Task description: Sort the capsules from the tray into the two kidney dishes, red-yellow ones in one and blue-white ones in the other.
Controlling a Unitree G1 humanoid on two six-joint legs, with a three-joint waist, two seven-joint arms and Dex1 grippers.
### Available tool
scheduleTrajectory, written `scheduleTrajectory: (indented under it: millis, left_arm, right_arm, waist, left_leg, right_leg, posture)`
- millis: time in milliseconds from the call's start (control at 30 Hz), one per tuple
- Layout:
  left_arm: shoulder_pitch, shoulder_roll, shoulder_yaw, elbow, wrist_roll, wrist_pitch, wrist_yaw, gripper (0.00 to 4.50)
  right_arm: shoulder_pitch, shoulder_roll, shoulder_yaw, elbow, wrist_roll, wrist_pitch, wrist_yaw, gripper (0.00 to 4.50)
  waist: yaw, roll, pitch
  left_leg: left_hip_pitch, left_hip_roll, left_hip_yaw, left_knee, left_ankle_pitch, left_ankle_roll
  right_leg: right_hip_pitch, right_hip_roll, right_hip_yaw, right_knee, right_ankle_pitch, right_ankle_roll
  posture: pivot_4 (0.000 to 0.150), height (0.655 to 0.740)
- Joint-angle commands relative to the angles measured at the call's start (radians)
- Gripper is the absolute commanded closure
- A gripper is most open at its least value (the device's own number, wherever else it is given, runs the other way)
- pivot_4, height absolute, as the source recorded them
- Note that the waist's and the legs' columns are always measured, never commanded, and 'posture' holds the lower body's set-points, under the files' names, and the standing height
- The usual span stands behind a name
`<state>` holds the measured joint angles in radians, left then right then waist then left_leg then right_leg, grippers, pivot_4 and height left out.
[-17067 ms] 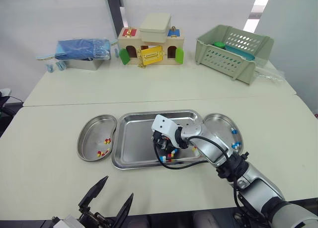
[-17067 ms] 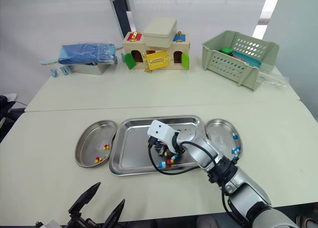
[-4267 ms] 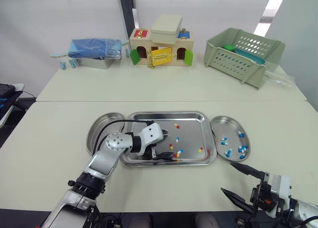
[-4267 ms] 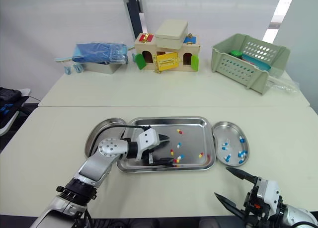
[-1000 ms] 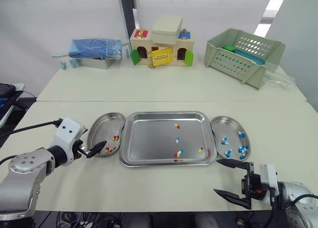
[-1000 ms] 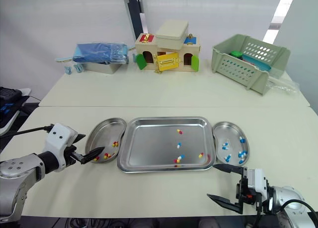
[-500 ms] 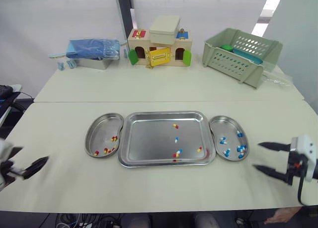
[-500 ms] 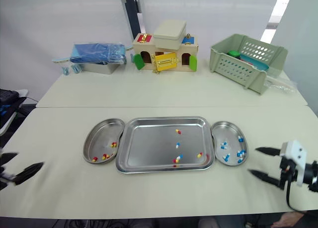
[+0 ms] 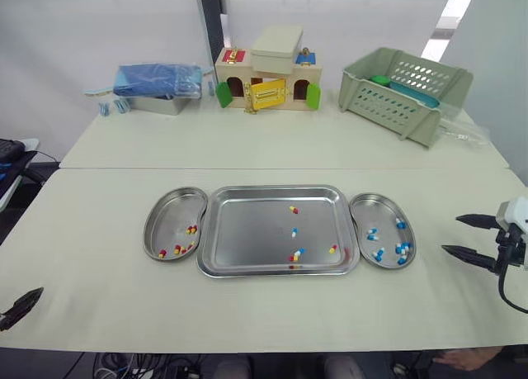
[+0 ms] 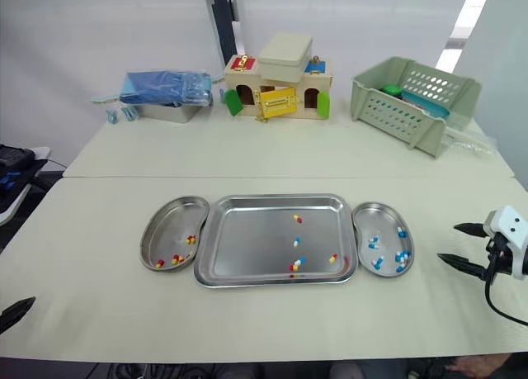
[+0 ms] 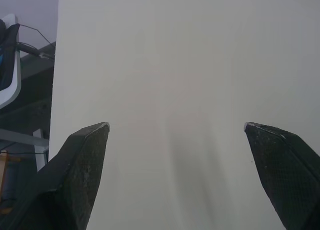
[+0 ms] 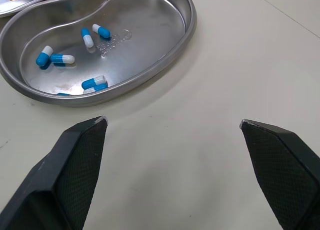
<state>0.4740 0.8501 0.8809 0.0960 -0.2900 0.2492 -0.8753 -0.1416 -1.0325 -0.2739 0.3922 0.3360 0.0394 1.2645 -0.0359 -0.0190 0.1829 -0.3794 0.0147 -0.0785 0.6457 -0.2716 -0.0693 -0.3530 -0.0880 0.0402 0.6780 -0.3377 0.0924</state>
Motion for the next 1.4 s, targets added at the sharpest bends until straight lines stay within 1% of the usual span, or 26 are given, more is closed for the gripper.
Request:
scheduleTrajectory:
  millis: [33,233,433,633,700,833,900,1067,1200,1333,1400]
  left_arm:
    - [0.016,-0.014,0.045,-0.016,-0.012,-0.019,0.018,0.03]
    - [0.008,-0.028,0.033,-0.030,-0.019,-0.028,0.027,0.03]
    - [-0.015,-0.039,0.010,-0.060,-0.037,-0.027,0.031,0.03]
    - [-0.043,0.008,-0.014,-0.100,-0.045,0.007,-0.004,0.03]
    - [-0.057,0.018,-0.031,-0.139,-0.058,0.028,-0.020,0.03]
    - [-0.076,0.025,-0.057,-0.198,-0.073,0.065,-0.038,0.03]
    - [-0.101,0.025,-0.097,-0.265,-0.102,0.100,-0.045,0.03]
    - [-0.172,0.028,-0.210,-0.381,-0.140,0.156,-0.051,0.03]
    - [-0.241,0.031,-0.303,-0.441,-0.165,0.183,-0.060,0.03]
    - [-0.389,0.013,-0.499,-0.514,-0.189,0.201,-0.072,0.03]
    - [-0.442,0.004,-0.561,-0.532,-0.199,0.215,-0.072,0.03]
  right_arm:
    - [-0.026,-0.003,-0.011,0.023,-0.004,-0.033,0.009,0.00]
    - [-0.034,0.016,-0.015,0.057,-0.001,-0.077,0.021,0.00]
    - [0.016,0.037,-0.031,0.033,0.017,-0.098,0.037,0.00]
    - [0.183,0.098,-0.127,-0.130,0.115,-0.091,0.051,0.00]
    - [0.256,0.115,-0.140,-0.211,0.141,-0.074,0.059,0.00]
    - [0.349,0.137,-0.153,-0.332,0.177,-0.052,0.065,0.00]
    - [0.405,0.158,-0.143,-0.428,0.203,-0.034,0.064,0.00]
    - [0.482,0.219,-0.098,-0.610,0.236,-0.014,0.045,0.00]
    - [0.522,0.274,-0.058,-0.692,0.232,-0.032,0.036,0.00]
    - [0.552,0.372,0.004,-0.752,0.220,-0.080,-0.009,0.00]
    - [0.562,0.389,0.020,-0.765,0.206,-0.089,-0.020,0.00]
  waist:
    - [0.000,0.000,0.000]
    - [-0.002,0.000,0.000]
    - [-0.002,0.000,0.000]
    - [0.001,0.000,0.000]
    - [0.002,0.000,0.000]
    - [0.003,0.000,0.000]
    - [0.002,0.000,0.000]
    - [0.003,0.000,0.000]
    - [0.004,0.000,0.000]
    - [0.007,0.000,0.000]
    - [0.007,0.000,0.000]
  left_leg:
    - [0.000,0.000,0.000,0.000,0.000,0.000]
    - [0.000,0.000,0.000,0.000,0.000,0.000]
    - [0.000,0.000,0.000,0.000,0.000,0.000]
    - [0.000,0.000,0.000,0.000,0.000,0.000]
    - [0.000,0.000,0.000,0.000,0.000,0.000]
    - [0.000,0.000,0.000,0.000,0.000,0.000]
    - [0.000,0.000,0.000,0.000,0.000,0.000]
    - [0.000,0.000,0.000,0.000,0.000,0.000]
    - [0.000,0.000,-0.001,0.000,0.000,0.000]
    - [0.000,0.000,-0.001,0.000,0.000,0.000]
    - [0.000,0.000,-0.002,0.001,0.000,0.000]
  right_leg:
    - [0.000,0.000,0.000,0.000,0.000,0.000]
    - [0.000,0.000,0.000,0.000,0.000,0.000]
    - [0.000,0.000,0.000,0.000,0.000,0.000]
    - [0.000,0.000,0.000,0.000,0.000,0.000]
    - [0.000,0.000,0.000,0.000,0.000,0.000]
    - [0.001,0.000,0.000,0.000,0.000,0.000]
    - [0.001,0.000,0.000,0.000,0.000,0.000]
    - [0.001,0.000,0.000,0.000,0.000,0.000]
    - [0.001,0.001,-0.001,0.000,0.000,0.000]
    - [0.001,0.001,-0.001,0.000,0.000,0.000]
    - [0.001,0.001,-0.001,0.000,0.000,0.000]
  posture:
    - [0.150,0.7400]
    - [0.150,0.7400]
    - [0.150,0.7400]
    - [0.150,0.7400]
    - [0.150,0.7400]
    - [0.150,0.7400]
    - [0.150,0.7400]
    - [0.150,0.7400]
    - [0.150,0.7400]
    - [0.150,0.7400]
    - [0.150,0.7400]
